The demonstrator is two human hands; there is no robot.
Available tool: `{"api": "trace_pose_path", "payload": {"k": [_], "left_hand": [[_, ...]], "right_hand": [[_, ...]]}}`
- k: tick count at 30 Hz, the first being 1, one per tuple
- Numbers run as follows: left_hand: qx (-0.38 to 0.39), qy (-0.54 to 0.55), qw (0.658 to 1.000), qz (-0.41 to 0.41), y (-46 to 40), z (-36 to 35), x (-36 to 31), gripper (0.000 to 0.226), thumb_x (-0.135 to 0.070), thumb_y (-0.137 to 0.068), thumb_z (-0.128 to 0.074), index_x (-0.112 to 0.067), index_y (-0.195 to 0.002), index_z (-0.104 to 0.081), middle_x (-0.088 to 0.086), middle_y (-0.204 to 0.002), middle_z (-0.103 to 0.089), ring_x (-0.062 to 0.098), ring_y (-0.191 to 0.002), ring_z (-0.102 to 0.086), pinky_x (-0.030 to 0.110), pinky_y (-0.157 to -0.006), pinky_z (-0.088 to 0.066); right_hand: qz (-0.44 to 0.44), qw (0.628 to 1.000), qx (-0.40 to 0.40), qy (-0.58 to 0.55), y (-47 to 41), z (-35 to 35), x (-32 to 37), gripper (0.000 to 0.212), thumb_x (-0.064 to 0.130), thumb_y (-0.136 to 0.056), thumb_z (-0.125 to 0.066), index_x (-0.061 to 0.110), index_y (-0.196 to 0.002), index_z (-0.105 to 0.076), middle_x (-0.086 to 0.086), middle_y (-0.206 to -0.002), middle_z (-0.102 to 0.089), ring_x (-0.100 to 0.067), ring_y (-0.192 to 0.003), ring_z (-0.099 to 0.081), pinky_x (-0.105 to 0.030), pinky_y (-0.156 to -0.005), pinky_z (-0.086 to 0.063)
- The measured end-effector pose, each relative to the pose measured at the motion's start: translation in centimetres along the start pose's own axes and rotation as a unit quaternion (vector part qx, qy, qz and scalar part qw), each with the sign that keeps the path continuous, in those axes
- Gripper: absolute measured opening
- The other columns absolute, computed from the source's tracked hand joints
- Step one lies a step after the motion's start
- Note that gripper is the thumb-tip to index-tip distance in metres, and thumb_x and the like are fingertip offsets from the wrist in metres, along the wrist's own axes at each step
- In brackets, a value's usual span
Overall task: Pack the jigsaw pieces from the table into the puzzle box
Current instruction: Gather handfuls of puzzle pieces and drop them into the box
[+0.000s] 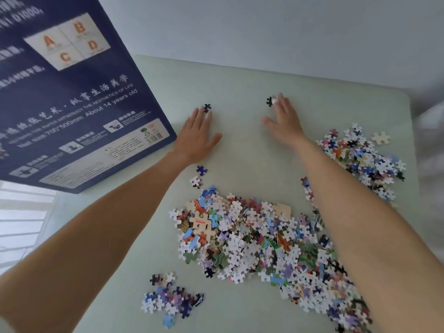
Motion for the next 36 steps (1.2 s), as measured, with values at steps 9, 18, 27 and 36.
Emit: {"api": "trace_pose_path", "payload": {"k": [9,18,27,36], "left_hand": [[0.054,0.069,0.990,-0.114,8.3,-1.9,-1.3,0.064,-0.052,-0.095,-0.020,-0.018,-0.149,-0.013,-0.004,-0.156,-0.007,0.008,-0.143,0.004,0.033,-0.118,0.002],[0.078,0.083,0.987,-0.113,20.8,-2.7,-3.8,0.067,-0.061,-0.089,-0.017,-0.023,-0.142,-0.032,-0.006,-0.149,-0.032,0.010,-0.139,-0.019,0.033,-0.116,-0.018],[0.138,0.103,0.985,0.021,28.0,-3.6,-3.0,0.094,-0.044,-0.068,-0.077,-0.028,-0.144,-0.024,0.001,-0.143,-0.032,0.020,-0.127,-0.033,0.035,-0.103,-0.037],[0.098,0.187,0.974,0.086,27.8,-3.3,-2.4,0.064,-0.032,-0.075,-0.075,-0.027,-0.131,-0.046,0.004,-0.116,-0.060,0.021,-0.096,-0.060,0.031,-0.087,-0.048]], "right_hand": [[0.202,0.975,0.088,-0.004,9.2,-6.0,6.8,0.054,0.035,-0.098,-0.040,0.014,-0.145,-0.026,0.001,-0.155,-0.014,-0.014,-0.144,-0.003,-0.034,-0.114,0.008],[0.166,0.977,0.134,-0.021,25.8,-11.4,9.2,0.074,0.053,-0.087,-0.043,0.014,-0.146,-0.021,0.002,-0.153,-0.018,-0.014,-0.142,-0.010,-0.037,-0.118,-0.004],[0.022,0.990,0.098,0.099,30.9,-10.1,8.1,0.116,0.072,-0.059,-0.065,0.024,-0.147,-0.005,-0.013,-0.150,-0.018,-0.032,-0.136,-0.021,-0.047,-0.111,-0.025],[-0.012,0.996,0.079,0.027,30.9,-10.4,11.0,0.065,0.040,-0.074,-0.072,0.023,-0.130,-0.045,-0.011,-0.128,-0.039,-0.022,-0.108,-0.048,-0.022,-0.074,-0.047]]}}
Point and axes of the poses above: each hand's wrist, its own y-axis away from the middle knuckle, its own z-axis out of the back of the hand, x = y × z, the point moved 10 cm from there along -y, towards the middle knuckle
